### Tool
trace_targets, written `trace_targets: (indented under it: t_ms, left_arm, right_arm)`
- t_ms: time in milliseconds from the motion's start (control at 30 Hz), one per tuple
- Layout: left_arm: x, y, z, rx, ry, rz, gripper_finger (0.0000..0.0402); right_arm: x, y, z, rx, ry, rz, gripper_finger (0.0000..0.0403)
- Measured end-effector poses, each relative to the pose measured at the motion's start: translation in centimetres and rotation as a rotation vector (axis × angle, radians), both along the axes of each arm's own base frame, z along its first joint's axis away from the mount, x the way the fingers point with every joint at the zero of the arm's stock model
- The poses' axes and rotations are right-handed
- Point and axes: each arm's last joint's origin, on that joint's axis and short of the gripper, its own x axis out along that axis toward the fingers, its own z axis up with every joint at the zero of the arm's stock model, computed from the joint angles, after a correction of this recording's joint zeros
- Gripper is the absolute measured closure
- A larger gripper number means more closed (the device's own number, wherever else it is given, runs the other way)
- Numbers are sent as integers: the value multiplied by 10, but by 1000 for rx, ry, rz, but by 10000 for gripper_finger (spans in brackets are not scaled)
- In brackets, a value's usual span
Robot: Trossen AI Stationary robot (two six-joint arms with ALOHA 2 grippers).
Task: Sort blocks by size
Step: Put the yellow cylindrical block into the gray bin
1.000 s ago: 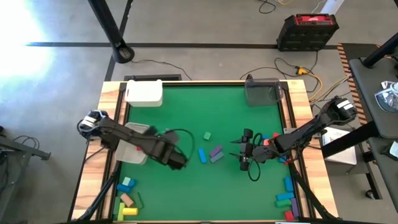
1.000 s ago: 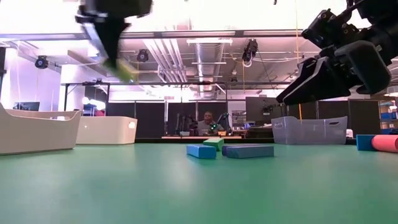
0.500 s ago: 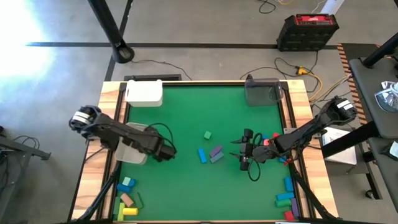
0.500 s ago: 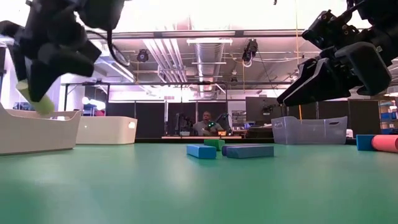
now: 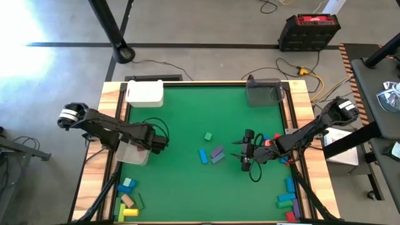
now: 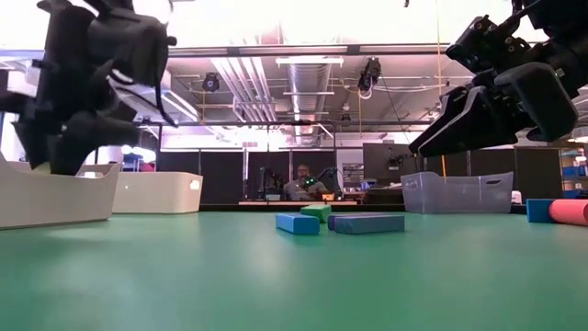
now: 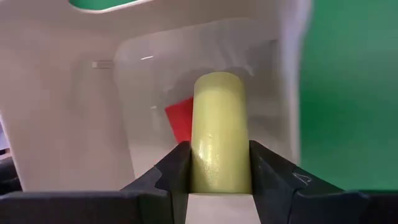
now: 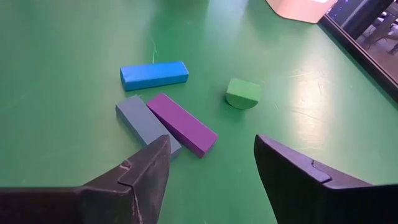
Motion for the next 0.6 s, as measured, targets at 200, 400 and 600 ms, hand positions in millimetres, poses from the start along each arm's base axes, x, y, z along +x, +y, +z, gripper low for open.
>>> trace_targets:
  t_ms: [200, 400, 600]
  left_arm:
    - [-7, 2, -13, -3, 33, 19, 285]
    - [-11, 3, -18, 10, 31, 54, 279]
    - [-7, 3, -13, 25, 30, 41, 235]
  right_arm:
    - [0, 0, 0, 0, 0, 0, 183]
    - [0, 0, 0, 1, -3, 0, 183]
    - [0, 0, 0, 1, -3, 0, 175]
